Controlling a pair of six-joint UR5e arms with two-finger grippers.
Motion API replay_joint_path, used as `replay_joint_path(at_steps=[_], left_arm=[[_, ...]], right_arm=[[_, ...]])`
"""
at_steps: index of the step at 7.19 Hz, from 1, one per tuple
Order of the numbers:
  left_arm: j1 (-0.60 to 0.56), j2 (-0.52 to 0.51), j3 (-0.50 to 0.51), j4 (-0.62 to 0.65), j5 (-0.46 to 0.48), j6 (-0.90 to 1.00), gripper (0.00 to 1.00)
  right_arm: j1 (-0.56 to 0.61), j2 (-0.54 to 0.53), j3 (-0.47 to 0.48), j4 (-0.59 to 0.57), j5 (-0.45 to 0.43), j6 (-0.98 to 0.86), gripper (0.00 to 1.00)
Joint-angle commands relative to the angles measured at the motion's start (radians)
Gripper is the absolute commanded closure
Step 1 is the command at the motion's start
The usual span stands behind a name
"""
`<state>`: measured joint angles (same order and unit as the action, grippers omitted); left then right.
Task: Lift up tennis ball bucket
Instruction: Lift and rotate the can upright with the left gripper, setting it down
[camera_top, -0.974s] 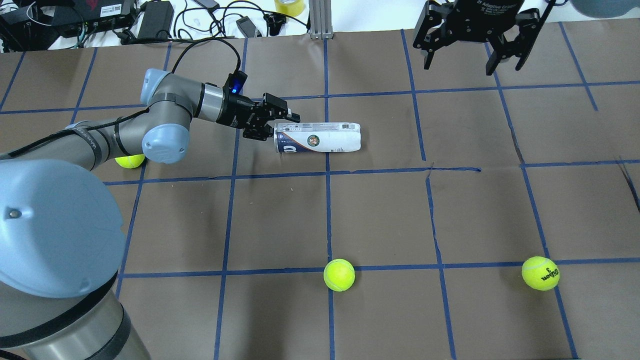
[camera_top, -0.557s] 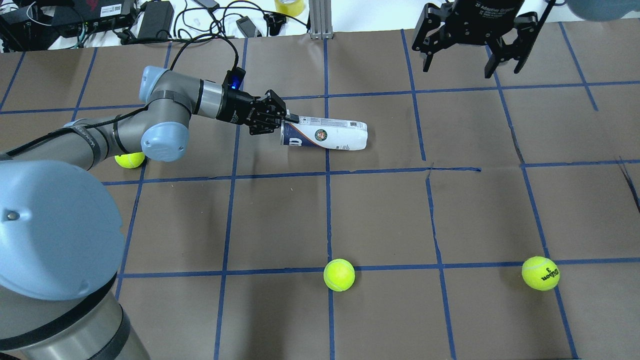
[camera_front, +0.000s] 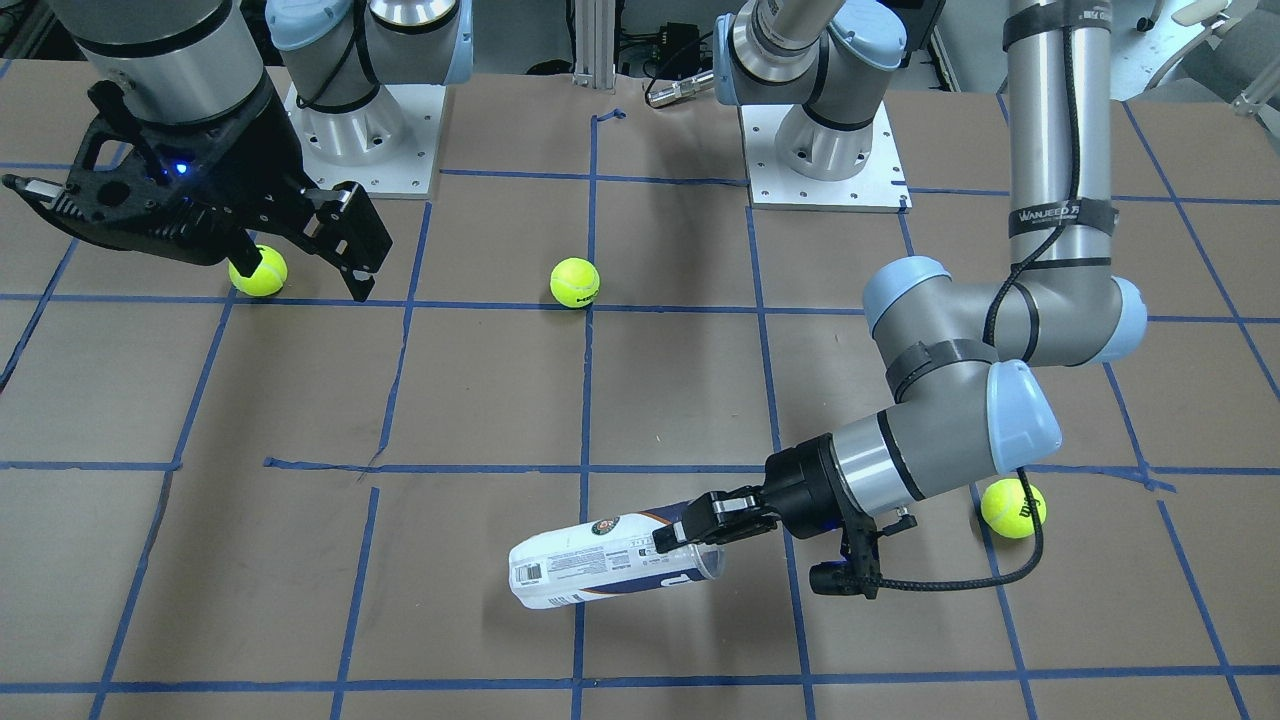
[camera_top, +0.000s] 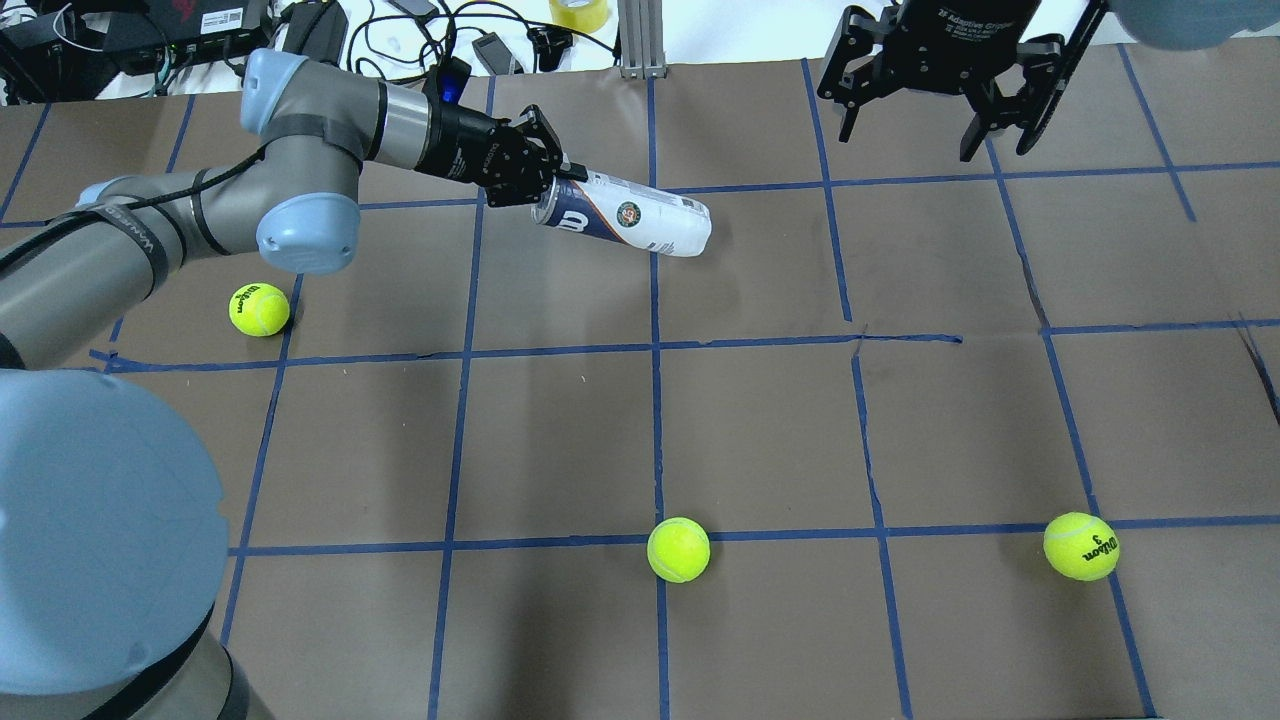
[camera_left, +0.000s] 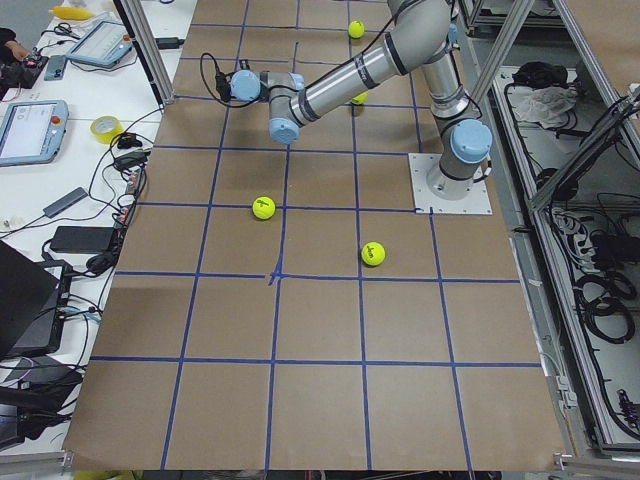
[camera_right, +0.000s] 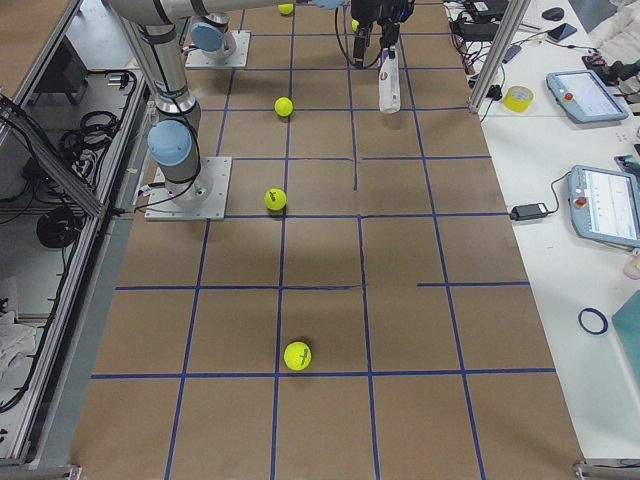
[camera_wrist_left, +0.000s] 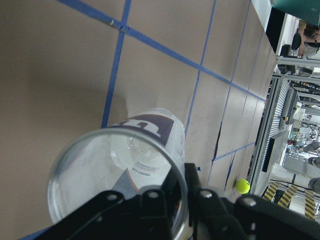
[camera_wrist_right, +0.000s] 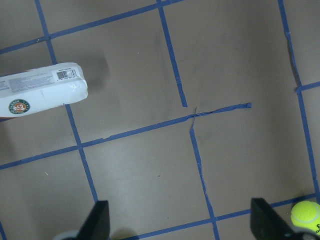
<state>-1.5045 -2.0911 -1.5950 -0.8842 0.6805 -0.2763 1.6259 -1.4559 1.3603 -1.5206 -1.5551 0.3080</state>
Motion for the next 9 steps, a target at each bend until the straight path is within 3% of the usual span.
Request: replay_joint_path(at_steps=[1, 4, 5, 9], left_arm=[[-0.064, 0.058, 0.151, -0.19, 0.258, -0.021, 1.0], [-0.207, 0.074, 0.253, -0.242, 0.755, -0.012, 1.0], [-0.242, 0.06, 0.266, -0.236, 0.875, 0.027, 1.0], [-0.261, 0.031, 0.257, -0.243, 0.88, 0.057, 1.0]], right_arm=[[0.0, 0.0, 0.0, 0.0, 0.0, 0.002, 0.0], [-0.001, 0.0, 0.0, -0.001, -0.003, 0.002, 0.0], [-0.001, 0.0, 0.0, -0.001, -0.002, 0.002, 0.0], [-0.004, 0.0, 0.0, -0.001, 0.0, 0.002, 0.0]])
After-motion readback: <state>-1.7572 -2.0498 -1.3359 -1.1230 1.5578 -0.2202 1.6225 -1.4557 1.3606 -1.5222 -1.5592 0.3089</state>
